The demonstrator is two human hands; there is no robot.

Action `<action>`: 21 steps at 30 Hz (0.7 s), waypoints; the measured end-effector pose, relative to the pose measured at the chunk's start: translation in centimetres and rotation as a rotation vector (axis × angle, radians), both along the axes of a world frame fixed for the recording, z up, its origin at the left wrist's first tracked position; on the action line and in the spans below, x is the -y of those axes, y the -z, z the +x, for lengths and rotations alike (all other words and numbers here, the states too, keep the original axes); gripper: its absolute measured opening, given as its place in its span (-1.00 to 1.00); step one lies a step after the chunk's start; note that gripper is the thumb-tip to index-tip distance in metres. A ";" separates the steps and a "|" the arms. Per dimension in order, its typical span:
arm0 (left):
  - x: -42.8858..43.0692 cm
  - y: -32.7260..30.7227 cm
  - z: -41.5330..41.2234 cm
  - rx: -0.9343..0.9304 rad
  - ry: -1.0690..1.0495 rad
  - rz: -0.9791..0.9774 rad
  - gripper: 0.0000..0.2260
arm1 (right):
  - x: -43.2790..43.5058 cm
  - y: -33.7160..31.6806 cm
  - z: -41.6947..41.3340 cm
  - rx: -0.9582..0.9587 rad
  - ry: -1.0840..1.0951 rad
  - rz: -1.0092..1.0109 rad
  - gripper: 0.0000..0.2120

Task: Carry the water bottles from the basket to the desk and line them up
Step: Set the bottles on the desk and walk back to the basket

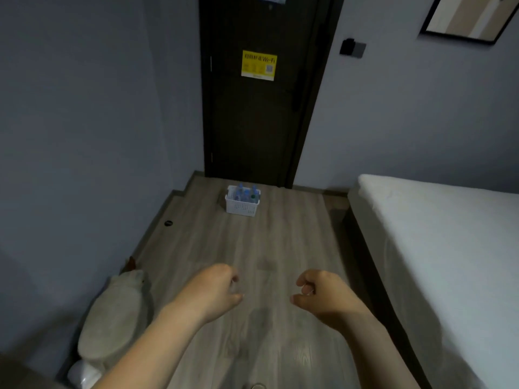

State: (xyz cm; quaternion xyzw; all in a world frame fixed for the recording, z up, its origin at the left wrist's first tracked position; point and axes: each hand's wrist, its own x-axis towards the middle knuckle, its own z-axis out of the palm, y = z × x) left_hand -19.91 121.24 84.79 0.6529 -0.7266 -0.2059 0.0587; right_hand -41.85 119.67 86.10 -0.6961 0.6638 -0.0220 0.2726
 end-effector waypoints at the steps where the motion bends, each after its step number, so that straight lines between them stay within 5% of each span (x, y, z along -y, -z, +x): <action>1: 1.9 0.1 0.0 -0.007 -0.013 0.007 -0.66 | 2.1 0.2 0.0 0.001 -0.014 0.011 -0.63; 21: 36.5 2.9 -0.1 -0.060 -0.115 0.058 -0.70 | 38.4 3.5 -0.9 0.012 -0.116 0.036 -0.62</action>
